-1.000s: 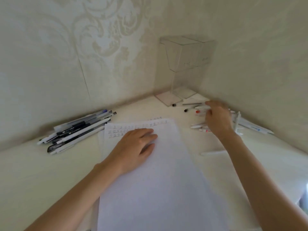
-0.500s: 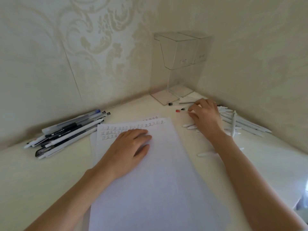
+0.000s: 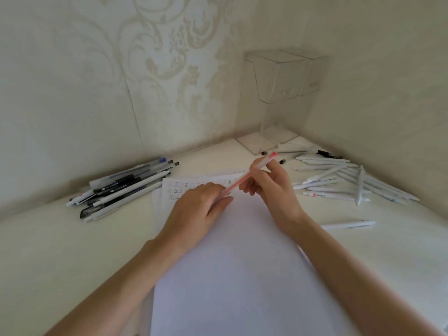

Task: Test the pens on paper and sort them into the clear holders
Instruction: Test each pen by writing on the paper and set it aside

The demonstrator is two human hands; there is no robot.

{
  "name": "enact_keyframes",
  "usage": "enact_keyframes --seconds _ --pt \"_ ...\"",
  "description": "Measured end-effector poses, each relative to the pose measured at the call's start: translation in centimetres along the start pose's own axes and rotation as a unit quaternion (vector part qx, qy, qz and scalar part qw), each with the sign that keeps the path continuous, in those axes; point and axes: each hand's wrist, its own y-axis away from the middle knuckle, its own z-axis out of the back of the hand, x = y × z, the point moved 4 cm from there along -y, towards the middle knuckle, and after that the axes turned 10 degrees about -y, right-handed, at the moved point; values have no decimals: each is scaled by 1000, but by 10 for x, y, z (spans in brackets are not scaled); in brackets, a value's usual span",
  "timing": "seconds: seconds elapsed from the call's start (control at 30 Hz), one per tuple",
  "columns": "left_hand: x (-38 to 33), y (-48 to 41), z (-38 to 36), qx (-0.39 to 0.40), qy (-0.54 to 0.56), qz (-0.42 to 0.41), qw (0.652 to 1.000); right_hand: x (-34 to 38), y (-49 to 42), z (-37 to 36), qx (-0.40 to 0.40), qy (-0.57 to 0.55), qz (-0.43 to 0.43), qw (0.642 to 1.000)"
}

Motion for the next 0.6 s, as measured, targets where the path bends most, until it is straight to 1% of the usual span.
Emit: enact_keyframes --seconds 0.07,0.13,0.23,0.3,0.4,0.5,0.6 --pt "1 0 -1 7 12 4 1000 -3 1 -2 16 -20 -9 1000" --pt "-1 1 -3 24 15 -6 1000 -7 2 -6 37 -15 -18 999" --pt "-7 4 -4 45 19 -24 998 -10 3 -7 41 -7 -28 999" --pt "-9 3 -4 50 29 -22 998 -10 3 -7 48 -8 -33 998" --pt "-8 3 -4 58 14 -18 998 -13 3 -7 67 -20 -48 996" --pt "-4 3 -1 34 27 -12 999 -16 2 -6 70 -48 -57 995" --pt "-1 2 1 19 33 3 999 -15 2 -6 71 -42 -44 996"
